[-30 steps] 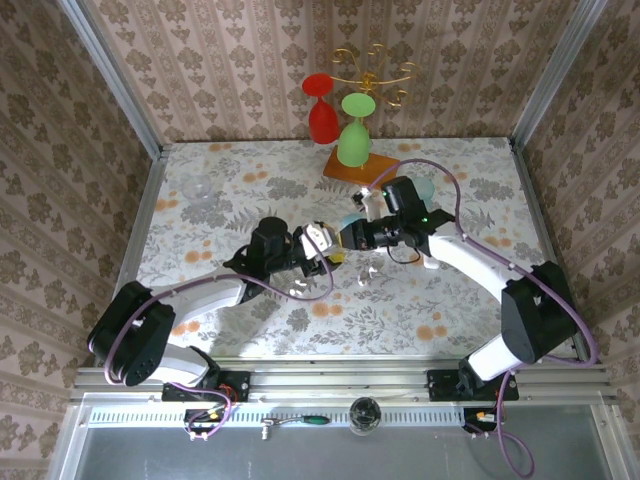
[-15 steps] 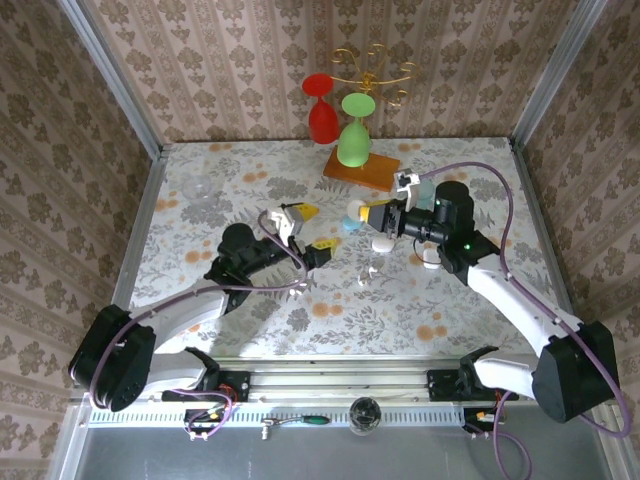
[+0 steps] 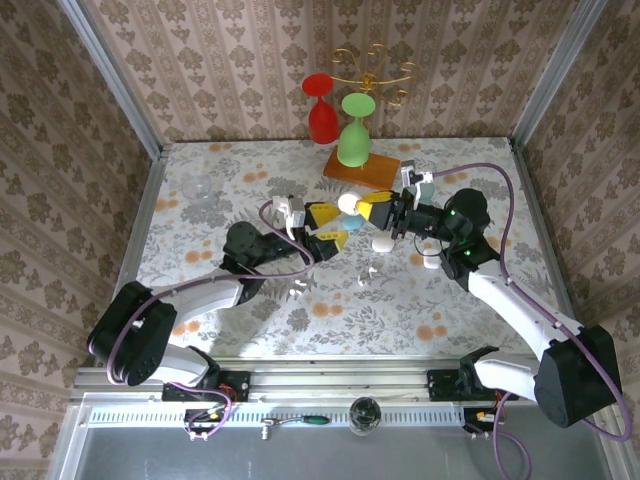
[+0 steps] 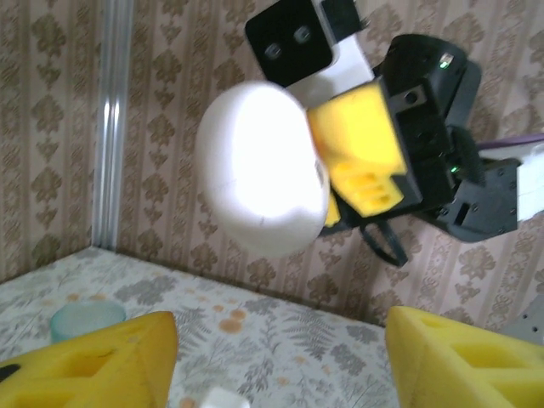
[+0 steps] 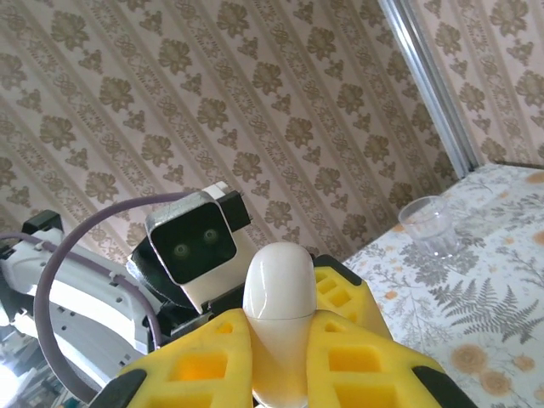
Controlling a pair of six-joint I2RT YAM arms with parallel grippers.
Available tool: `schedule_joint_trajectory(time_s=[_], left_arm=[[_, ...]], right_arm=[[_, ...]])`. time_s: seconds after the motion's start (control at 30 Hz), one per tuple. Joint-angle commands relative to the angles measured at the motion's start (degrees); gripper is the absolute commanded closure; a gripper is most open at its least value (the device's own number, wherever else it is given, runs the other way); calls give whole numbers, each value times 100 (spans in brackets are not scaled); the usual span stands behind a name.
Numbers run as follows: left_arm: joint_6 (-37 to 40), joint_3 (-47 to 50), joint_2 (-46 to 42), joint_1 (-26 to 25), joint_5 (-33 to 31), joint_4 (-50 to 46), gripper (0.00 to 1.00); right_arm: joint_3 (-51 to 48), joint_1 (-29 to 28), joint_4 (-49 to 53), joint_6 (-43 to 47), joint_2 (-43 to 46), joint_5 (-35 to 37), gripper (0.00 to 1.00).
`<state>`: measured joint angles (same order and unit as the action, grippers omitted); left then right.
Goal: Insert the wireless bluetooth earbuds into the charging case
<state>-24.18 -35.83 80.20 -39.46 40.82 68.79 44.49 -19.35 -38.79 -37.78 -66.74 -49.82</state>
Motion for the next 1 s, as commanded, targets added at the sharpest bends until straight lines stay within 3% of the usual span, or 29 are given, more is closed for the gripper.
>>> schedule_joint_trajectory(time_s=[0.0,0.33,0.6,0.73,0.87,0.97], left_arm=[[-141,-260,-44,-70,182,464,39],[-222,-509,-109,-125,342,488,56],[-165,-543,-104,-176,455,485,87],[70,-445,-75,-151,471,477,100],[378,-347,-60,-41,533,374,100],[698,-259,-87,103,571,66,100]], right_arm=[[-81,-89,-454,8,-6,-230,84],[-82,-182,-361,241,38,-324,84],[-46,-209,40,576,132,-294,83],[20,-217,493,836,267,-96,74],[171,-218,1417,1429,534,397,48],[356,-231,2189,2031,707,665,39]])
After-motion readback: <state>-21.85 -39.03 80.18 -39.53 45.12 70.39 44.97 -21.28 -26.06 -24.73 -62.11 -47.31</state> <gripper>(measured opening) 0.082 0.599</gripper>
